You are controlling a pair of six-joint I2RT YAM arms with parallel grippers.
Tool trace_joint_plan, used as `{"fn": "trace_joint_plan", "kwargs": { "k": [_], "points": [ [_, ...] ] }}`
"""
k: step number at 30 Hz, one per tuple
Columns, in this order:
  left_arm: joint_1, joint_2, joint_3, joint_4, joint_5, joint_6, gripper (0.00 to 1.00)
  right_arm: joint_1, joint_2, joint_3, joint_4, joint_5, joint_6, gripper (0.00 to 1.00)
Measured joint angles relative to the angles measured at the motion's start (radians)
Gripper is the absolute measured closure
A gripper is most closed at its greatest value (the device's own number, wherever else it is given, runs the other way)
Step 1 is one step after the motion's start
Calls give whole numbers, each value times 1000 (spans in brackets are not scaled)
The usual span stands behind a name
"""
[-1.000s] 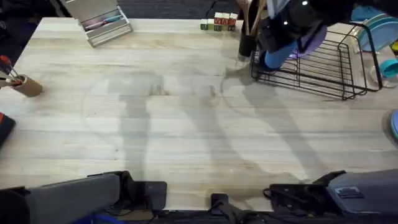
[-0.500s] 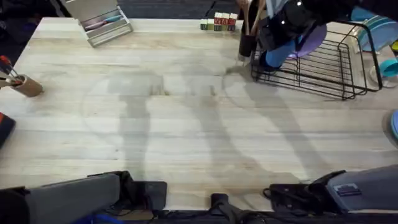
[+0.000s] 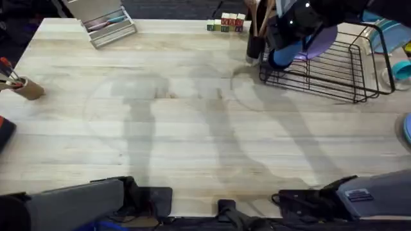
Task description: Pick up the cup on the table and put them onto the rack.
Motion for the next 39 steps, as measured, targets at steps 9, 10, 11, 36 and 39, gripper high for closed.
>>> {"fn": "trace_joint_plan", "kwargs": {
  "k": [9, 10, 11, 36, 39],
  "points": [
    [0, 0, 0, 0, 0, 0, 8, 0, 0, -65, 82, 0, 0, 969],
    [0, 0, 0, 0, 0, 0, 8, 0, 0, -70, 88, 0, 0, 968],
    [0, 0, 0, 0, 0, 0, 7, 0, 0, -75, 90, 0, 0, 969],
    [0, 0, 0, 0, 0, 0, 7, 7, 0, -87, 57, 4, 0, 637],
    [0, 0, 0, 0, 0, 0, 7, 24, 0, -87, 54, 4, 1, 593]
  ]
}}
